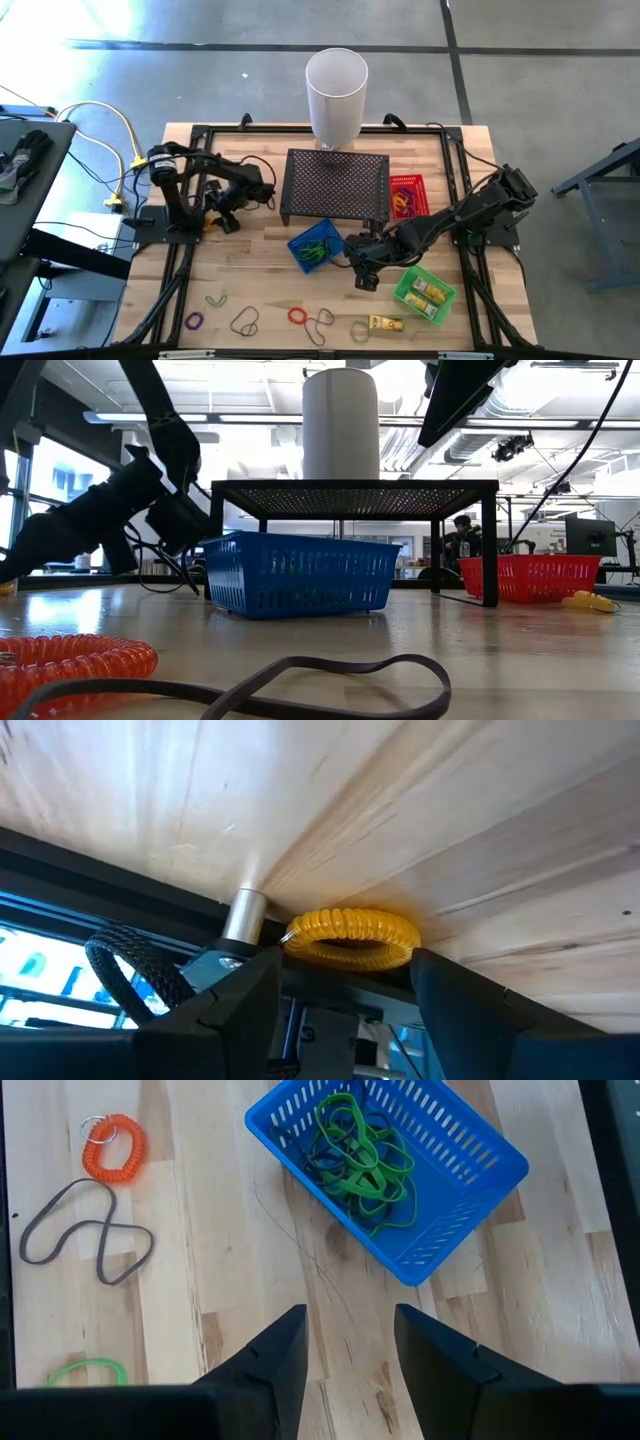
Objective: Pick & Place Office Desk Supplies
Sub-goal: Put the yellow spring keychain into the red bin
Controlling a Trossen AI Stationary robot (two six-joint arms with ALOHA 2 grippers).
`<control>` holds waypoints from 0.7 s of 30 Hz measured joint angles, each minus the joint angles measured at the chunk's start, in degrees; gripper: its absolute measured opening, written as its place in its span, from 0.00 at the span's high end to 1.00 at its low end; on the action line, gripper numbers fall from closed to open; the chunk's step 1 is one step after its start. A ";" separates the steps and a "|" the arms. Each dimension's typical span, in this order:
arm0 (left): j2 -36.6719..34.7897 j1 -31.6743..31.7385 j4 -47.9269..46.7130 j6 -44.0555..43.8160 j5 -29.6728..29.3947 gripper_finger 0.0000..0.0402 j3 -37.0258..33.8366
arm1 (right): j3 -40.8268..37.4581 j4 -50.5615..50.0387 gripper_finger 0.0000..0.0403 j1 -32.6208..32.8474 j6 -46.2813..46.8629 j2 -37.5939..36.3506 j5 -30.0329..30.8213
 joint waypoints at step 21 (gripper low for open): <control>-0.55 -8.49 -0.35 -4.99 0.73 0.47 0.07 | 0.00 0.09 0.65 0.00 -0.46 0.01 0.09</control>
